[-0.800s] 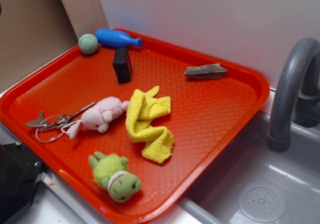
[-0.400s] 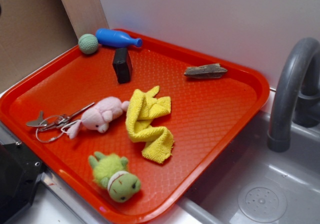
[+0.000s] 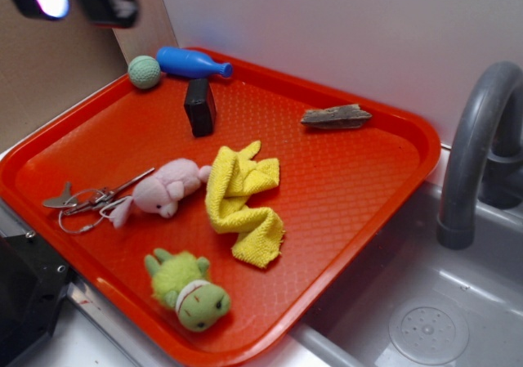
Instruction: Grab the black box.
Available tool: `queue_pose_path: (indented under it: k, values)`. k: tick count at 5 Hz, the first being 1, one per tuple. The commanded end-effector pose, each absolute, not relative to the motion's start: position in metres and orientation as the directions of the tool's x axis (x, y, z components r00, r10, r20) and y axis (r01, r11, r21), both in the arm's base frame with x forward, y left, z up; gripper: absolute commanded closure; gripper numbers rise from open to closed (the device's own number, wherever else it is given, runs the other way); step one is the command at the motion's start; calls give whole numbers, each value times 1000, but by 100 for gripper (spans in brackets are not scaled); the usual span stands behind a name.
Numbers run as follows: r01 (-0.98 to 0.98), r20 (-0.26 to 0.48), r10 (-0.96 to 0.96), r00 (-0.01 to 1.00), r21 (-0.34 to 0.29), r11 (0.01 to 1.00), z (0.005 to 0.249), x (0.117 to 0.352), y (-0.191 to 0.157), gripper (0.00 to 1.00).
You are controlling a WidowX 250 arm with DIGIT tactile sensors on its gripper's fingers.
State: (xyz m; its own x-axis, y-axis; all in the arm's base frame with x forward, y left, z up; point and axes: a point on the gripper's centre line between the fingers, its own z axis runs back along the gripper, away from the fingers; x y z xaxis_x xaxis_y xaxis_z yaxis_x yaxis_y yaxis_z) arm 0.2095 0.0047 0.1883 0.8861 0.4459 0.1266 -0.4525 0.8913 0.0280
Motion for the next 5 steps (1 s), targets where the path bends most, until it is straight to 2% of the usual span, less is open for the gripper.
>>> queue_pose_path:
  k: [1, 2, 3, 4, 5]
  values:
    - [-841, 154, 837, 525, -62, 538, 114, 299, 52, 0]
    - [-905, 170, 898, 407, -61, 421, 93, 344, 70, 0]
    - [-875, 154, 866, 475, -24, 484, 67, 365, 72, 0]
    - [-826, 126, 818, 561, 20, 563, 63, 342, 70, 0]
    - [-758, 130, 752, 646, -8, 653, 87, 308, 66, 0]
